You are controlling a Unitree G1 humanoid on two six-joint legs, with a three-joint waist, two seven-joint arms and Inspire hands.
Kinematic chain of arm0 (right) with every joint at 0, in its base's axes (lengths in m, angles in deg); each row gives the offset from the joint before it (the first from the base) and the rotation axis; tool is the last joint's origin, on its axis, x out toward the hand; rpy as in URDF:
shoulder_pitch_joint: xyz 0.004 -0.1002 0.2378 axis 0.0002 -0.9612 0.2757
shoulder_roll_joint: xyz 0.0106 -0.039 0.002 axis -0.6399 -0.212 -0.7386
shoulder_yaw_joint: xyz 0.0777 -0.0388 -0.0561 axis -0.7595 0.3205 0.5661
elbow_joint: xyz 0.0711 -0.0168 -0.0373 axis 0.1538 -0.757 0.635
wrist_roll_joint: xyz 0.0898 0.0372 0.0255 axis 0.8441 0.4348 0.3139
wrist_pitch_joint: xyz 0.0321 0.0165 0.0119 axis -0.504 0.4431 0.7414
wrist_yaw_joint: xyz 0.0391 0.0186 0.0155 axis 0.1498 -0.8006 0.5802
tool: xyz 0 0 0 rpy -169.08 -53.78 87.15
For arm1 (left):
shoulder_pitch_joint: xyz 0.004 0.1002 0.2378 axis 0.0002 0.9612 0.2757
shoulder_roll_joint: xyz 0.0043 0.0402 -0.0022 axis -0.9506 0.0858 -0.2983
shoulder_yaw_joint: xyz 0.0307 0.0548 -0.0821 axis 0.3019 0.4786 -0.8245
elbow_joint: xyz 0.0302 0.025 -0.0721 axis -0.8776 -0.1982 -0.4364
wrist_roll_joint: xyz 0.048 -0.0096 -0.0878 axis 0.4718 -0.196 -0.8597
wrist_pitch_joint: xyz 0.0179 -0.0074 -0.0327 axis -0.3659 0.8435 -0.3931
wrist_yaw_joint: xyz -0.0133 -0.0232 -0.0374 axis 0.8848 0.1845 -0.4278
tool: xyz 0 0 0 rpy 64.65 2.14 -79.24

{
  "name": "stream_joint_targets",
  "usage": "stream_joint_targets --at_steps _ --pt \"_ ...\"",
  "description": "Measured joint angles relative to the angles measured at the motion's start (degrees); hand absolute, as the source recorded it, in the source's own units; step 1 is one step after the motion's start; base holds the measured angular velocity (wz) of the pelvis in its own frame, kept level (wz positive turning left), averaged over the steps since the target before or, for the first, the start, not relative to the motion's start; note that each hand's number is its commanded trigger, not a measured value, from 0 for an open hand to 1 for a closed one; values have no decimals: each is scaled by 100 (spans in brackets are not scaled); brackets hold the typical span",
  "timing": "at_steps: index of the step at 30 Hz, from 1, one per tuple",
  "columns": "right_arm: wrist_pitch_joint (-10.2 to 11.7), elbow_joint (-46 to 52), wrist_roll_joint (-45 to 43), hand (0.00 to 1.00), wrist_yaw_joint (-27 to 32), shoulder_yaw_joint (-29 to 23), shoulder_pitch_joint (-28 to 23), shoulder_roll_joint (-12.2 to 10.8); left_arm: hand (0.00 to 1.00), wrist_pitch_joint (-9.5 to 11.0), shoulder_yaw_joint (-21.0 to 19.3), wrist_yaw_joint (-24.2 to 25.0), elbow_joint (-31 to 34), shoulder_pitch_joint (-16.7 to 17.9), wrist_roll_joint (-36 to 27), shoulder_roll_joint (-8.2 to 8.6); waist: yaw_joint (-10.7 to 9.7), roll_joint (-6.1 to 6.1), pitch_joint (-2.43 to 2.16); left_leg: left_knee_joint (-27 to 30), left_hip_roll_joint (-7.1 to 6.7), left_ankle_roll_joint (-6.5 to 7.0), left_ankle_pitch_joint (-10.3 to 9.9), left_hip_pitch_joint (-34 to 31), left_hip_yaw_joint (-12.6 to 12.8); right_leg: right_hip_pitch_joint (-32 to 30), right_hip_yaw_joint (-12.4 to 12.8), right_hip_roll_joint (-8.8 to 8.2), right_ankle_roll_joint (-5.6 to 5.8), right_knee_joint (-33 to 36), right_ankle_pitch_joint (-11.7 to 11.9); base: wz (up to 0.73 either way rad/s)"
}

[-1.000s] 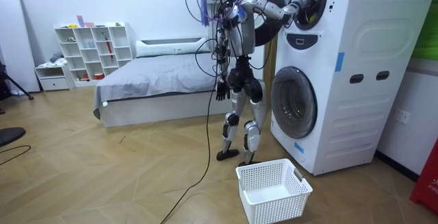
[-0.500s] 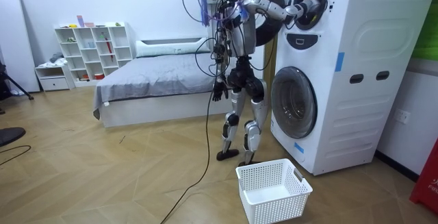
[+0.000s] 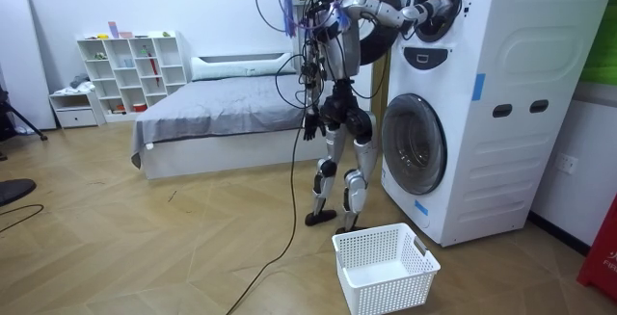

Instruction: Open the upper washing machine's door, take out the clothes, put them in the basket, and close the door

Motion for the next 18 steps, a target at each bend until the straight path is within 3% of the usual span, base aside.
stream_joint_targets --at_steps 9,16,18 --pt "7 37 -124 100 51 -2 1 -27 0 3 103 8 12 4 -145 -10 20 70 28 -33 2 1 0 97 2 81 9 8 1 5 -1 0" --pt "10 313 -2 100 204 47 -12 -36 0 138 353 11 -46 38 -261 -32 -19 21 68 -67 -2 -7 4 85 62 25 112 33 -1 6 -3 -5" --pt "8 521 50 100 268 48 -63 -35 0 200 347 -21 -68 46 -247 -27 -18 -35 44 -95 1 -9 6 78 119 -24 186 49 -5 17 -6 -21"
